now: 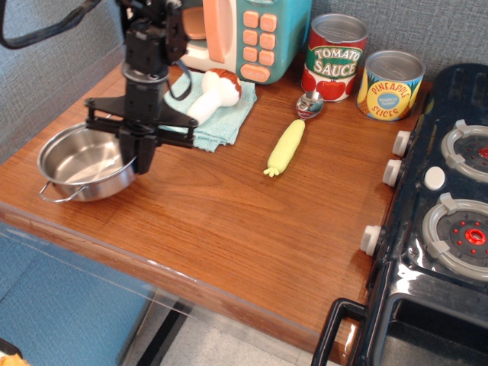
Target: Slide the silver pot to the left so that it's in front of the blue rag.
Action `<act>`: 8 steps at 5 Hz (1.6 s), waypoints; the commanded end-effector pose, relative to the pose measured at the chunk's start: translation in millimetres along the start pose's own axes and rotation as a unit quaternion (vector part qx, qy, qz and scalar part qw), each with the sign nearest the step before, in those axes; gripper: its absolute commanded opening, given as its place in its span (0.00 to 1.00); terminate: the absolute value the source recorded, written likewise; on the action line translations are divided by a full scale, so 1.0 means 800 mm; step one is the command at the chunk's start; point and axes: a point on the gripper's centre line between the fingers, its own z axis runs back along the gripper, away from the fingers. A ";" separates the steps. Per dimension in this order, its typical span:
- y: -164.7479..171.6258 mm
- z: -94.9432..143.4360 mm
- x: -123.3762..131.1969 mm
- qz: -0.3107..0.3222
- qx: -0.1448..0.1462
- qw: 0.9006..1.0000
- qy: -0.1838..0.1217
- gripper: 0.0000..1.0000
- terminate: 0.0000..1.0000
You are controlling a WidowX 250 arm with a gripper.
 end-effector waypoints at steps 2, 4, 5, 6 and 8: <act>0.006 0.014 0.002 -0.044 -0.034 0.997 -0.048 1.00 0.00; -0.025 0.076 0.008 -0.126 -0.062 0.980 -0.140 1.00 0.00; -0.032 0.089 0.007 -0.157 -0.079 0.972 -0.154 1.00 0.00; -0.038 0.094 0.009 -0.157 -0.061 0.975 -0.147 1.00 0.00; -0.038 0.094 0.009 -0.157 -0.061 0.975 -0.147 1.00 0.00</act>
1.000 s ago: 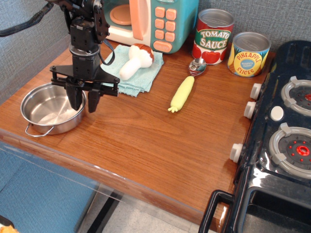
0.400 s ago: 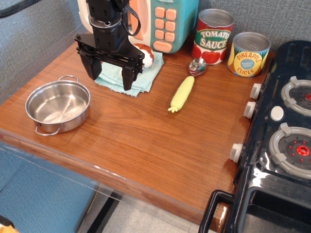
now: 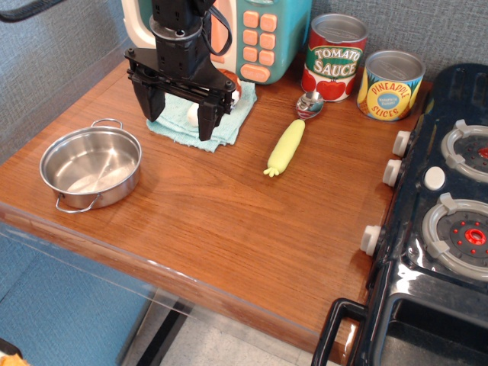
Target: Slide the silver pot to the left so that it's in front of the blue rag.
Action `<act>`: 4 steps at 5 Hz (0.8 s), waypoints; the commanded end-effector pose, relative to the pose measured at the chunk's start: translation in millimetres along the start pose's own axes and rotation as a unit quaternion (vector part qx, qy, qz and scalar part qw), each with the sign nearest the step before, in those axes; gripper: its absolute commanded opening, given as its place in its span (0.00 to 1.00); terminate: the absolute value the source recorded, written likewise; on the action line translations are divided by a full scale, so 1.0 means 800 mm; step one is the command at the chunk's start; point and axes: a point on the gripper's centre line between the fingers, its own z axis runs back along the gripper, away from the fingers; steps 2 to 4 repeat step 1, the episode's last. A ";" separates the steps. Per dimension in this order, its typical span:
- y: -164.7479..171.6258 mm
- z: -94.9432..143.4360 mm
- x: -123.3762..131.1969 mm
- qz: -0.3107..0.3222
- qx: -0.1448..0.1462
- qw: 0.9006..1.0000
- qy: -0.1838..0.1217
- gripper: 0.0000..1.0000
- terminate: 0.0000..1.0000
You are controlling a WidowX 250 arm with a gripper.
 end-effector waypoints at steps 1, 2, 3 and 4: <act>0.007 0.026 -0.007 0.003 0.004 1.000 -0.030 1.00 1.00; 0.007 0.026 -0.007 0.003 0.004 1.000 -0.030 1.00 1.00; 0.007 0.026 -0.007 0.003 0.004 1.000 -0.030 1.00 1.00; 0.007 0.026 -0.007 0.003 0.004 1.000 -0.030 1.00 1.00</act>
